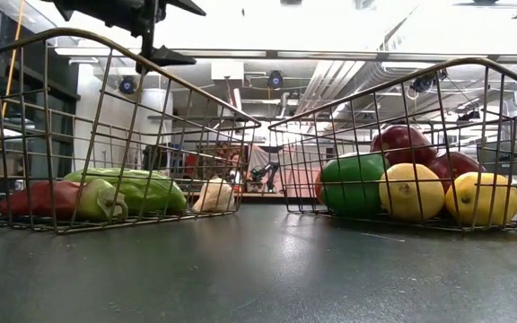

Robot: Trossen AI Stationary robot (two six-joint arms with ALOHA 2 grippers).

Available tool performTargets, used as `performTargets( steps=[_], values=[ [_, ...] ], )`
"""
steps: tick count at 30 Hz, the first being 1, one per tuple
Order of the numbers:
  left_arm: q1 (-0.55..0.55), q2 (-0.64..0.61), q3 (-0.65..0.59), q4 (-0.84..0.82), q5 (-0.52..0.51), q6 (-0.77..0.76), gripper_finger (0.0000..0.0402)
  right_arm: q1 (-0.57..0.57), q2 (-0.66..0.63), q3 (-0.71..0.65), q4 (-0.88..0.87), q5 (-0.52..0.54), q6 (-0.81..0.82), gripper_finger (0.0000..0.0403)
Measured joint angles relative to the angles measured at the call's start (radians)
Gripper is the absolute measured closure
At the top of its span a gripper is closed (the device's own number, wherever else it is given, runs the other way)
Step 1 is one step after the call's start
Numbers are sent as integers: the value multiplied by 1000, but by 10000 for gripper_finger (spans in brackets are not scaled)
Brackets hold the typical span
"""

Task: Sort produce into baskets
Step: Put the garlic into the left basket, then put the pumpkin into the left basket

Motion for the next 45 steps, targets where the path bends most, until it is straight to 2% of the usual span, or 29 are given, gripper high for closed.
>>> performTargets(
  steps=[3,7,15,19,22,28,31,34,38,42,45],
  values=[
    [-10,-18,0,2,38,9,4,-108,15,-19,221,-129,-183,270],
    [-28,-87,0,-2,67,28,4,-201,53,-24,362,-252,-277,270],
    [-25,-344,0,3,54,23,4,-285,161,-25,506,-376,-257,270],
    [-27,-413,1,-13,46,11,4,-311,221,-25,571,-410,-177,263],
    [-27,-430,1,-40,46,11,4,-335,253,-25,573,-454,-117,234],
    [-27,-407,1,-88,46,50,4,-368,267,-23,601,-531,-77,136],
    [-27,-382,1,-89,51,52,4,-379,267,1,590,-550,-120,99],
    [-30,-356,1,-74,55,53,4,-398,253,45,557,-604,-179,84],
    [-78,-295,1,2,38,-13,4,-428,190,123,361,-621,-297,82],
    [-234,-176,3,69,-14,-115,4,-446,79,162,117,-491,-413,82],
    [-403,-47,47,17,-62,-134,4,-455,-15,151,-27,-379,-432,82]
  ],
)
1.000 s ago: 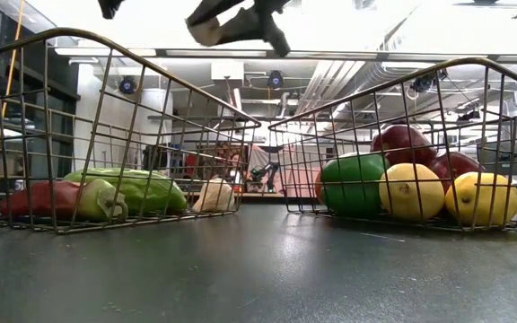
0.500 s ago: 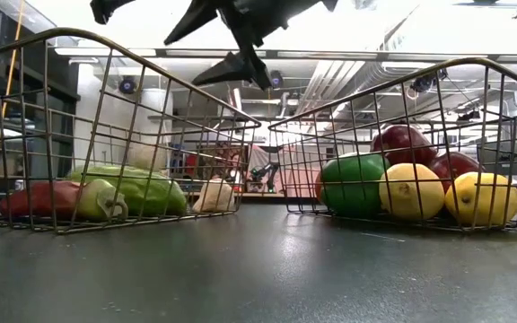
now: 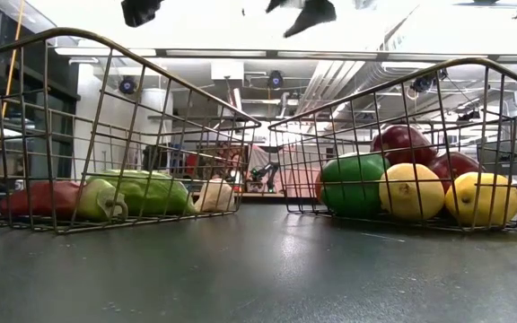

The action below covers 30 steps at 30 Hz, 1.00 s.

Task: Sort produce into baskets
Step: Put the pumpkin into the left basket

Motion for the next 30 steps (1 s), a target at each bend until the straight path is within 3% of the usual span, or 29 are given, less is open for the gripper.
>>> performTargets(
  steps=[4,7,11,15,19,26,30],
  values=[
    [-208,171,175,-237,-31,0,4,-3,-128,-54,-140,107,29,82],
    [-346,297,348,-503,-82,-20,4,-3,-203,-109,-191,141,70,82],
    [-501,453,583,-930,-137,-80,4,-2,-298,-216,-201,142,125,82],
    [-626,590,685,-1261,-94,-165,4,-2,-365,-339,-200,136,169,82],
    [-743,664,679,-1267,36,-235,4,2,-411,-457,-180,92,229,82],
    [-907,759,678,-1128,58,-415,4,65,-444,-574,-88,75,267,82],
    [-953,811,678,-1134,111,-420,4,91,-444,-584,-44,75,266,82]
  ],
)
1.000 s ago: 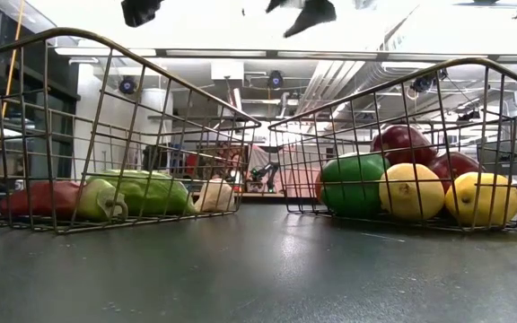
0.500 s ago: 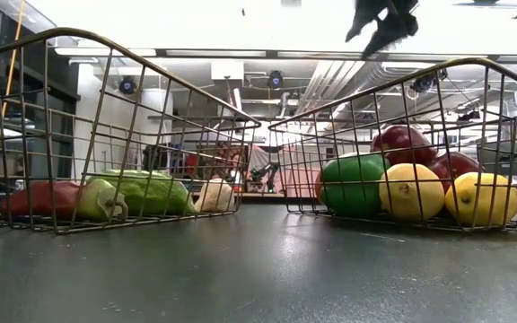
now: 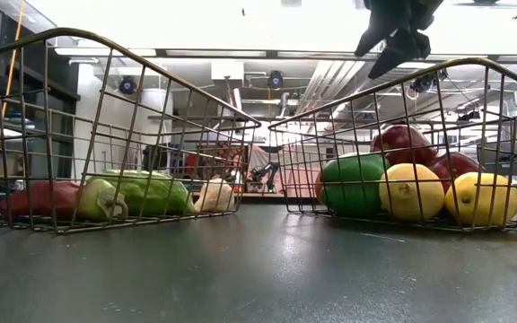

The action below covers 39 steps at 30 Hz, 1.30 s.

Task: Sort produce into baskets
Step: Put the pumpkin into the left basket

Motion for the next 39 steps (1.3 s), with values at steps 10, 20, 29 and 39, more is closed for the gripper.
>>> performTargets(
  steps=[10,20,29,39],
  values=[
    [65,184,-1,-64,403,96,4,8,1,0,37,-1,5,82],
    [55,235,-24,-111,429,-48,4,8,1,0,37,-16,16,82],
    [29,197,-97,-88,342,-56,4,8,1,0,36,-18,25,82],
    [22,152,-97,-87,263,-84,4,8,2,0,32,-18,25,82]
  ],
)
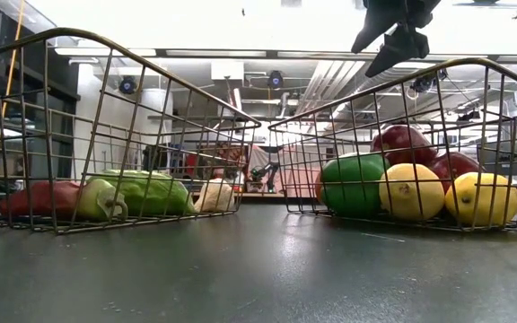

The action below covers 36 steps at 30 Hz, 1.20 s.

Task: Sort produce into baskets
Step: Put the pumpkin into the left basket

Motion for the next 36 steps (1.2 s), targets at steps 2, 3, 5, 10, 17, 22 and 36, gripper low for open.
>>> performTargets(
  steps=[2,3,5,10,17,22,36],
  values=[
    [0,0,-5,16,19,11,3,0,0,0,0,0,0,82],
    [0,0,-10,24,27,16,3,0,0,0,0,0,0,82],
    [-1,1,-19,28,45,39,2,0,0,0,0,0,0,82],
    [-3,1,-61,73,86,94,2,0,0,0,0,0,2,82],
    [-3,1,-41,90,36,76,2,0,0,0,0,0,21,82],
    [-4,1,-17,88,34,-24,2,0,0,0,0,0,25,82],
    [-10,0,-65,101,97,-133,2,0,0,0,0,0,25,82]
  ],
)
